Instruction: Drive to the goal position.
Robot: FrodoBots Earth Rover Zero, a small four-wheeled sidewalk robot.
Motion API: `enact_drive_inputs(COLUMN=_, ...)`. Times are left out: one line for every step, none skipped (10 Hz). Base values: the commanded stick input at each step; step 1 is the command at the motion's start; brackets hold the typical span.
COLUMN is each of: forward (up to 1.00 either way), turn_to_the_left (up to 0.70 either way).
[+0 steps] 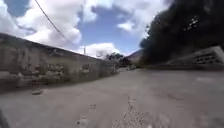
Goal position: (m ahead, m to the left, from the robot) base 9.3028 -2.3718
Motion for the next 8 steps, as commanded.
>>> enact_drive_inputs(forward=1.00, turn_to_the_left=-0.26)
enact_drive_inputs(forward=1.00, turn_to_the_left=-0.27)
enact_drive_inputs(forward=1.00, turn_to_the_left=-0.27)
enact_drive_inputs(forward=1.00, turn_to_the_left=-0.27)
enact_drive_inputs(forward=1.00, turn_to_the_left=-0.27)
enact_drive_inputs(forward=1.00, turn_to_the_left=-0.27)
enact_drive_inputs(forward=1.00, turn_to_the_left=-0.27)
enact_drive_inputs(forward=1.00, turn_to_the_left=-0.27)
